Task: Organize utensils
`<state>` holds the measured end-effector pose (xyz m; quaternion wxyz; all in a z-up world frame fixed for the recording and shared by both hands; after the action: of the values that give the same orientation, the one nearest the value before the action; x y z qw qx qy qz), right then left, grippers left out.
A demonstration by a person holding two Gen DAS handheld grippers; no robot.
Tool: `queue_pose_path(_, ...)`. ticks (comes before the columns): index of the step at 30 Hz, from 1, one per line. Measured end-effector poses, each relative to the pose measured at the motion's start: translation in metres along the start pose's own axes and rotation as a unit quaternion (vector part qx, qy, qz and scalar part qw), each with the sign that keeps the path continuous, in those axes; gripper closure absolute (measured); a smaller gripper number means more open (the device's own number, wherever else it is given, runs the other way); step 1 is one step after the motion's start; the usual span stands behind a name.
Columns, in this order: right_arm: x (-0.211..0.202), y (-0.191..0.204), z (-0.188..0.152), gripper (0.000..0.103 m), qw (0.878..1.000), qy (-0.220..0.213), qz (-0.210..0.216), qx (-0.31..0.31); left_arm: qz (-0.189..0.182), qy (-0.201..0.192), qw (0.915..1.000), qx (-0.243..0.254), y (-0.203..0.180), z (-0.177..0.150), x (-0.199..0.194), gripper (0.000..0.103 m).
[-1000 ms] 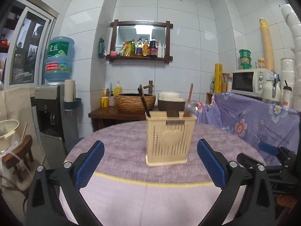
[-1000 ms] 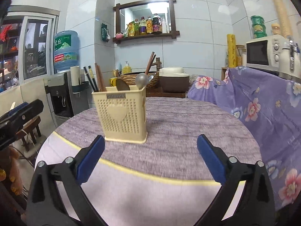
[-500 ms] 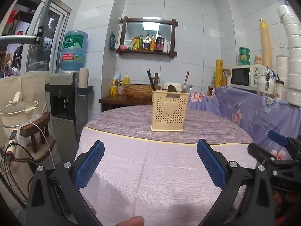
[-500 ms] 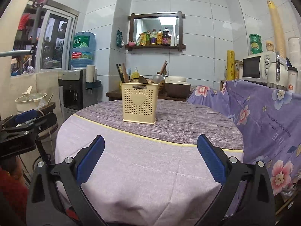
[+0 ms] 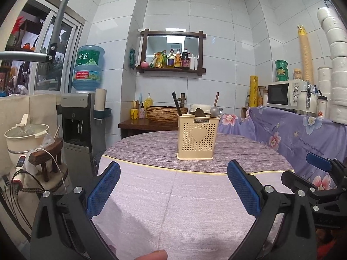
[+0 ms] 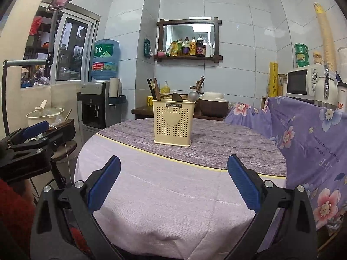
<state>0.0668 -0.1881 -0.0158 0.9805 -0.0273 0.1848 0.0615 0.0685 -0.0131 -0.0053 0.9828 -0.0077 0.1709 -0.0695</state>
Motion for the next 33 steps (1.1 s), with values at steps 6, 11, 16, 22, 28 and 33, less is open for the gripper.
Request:
queue_pose_path(6, 0.0013, -0.0003, -0.0005, 0.006, 1.0, 0.003, 0.002, 0.001, -0.004, 0.002, 1.0, 0.0, -0.0006, -0.0001, 0.0009, 0.005)
queue_pose_path(11, 0.003, 0.0015, -0.0002, 0.006, 1.0, 0.005, 0.003, 0.001, -0.004, 0.003, 1.0, 0.0, -0.0006, -0.0009, 0.0011, 0.005)
queue_pose_path(16, 0.0037, 0.0023, -0.0006, 0.006, 1.0, 0.004, 0.003, 0.0, -0.005, 0.005, 1.0, 0.002, -0.0025, -0.0032, 0.0018, 0.005)
queue_pose_path(22, 0.0052, 0.0026, -0.001, 0.006, 1.0, 0.005, 0.004, 0.0, -0.006, 0.005, 1.0, 0.002, -0.0038, -0.0043, 0.0019, 0.005)
queue_pose_path(28, 0.0048, 0.0025, -0.0007, 0.006, 1.0, 0.005, 0.003, 0.0, -0.006, 0.005, 1.0, 0.003, -0.004, -0.0046, 0.0025, 0.005)
queue_pose_path(33, 0.0043, 0.0024, -0.0008, 0.006, 1.0, 0.004, 0.003, -0.001, -0.005, 0.004, 1.0, 0.003, -0.0042, -0.0049, 0.0023, 0.005)
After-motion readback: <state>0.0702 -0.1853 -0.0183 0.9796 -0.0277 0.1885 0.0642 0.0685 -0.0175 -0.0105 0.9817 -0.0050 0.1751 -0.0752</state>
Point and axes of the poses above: each gripper's, at about its wrist camera, not at the fingertips, and x roughly the way its jaws point, y to its left, z to its top, the point moved 9 cm from there along x, roughly the way its jaws point, and after that the axes turned 11 degrees about y, right-handed, at the moved point
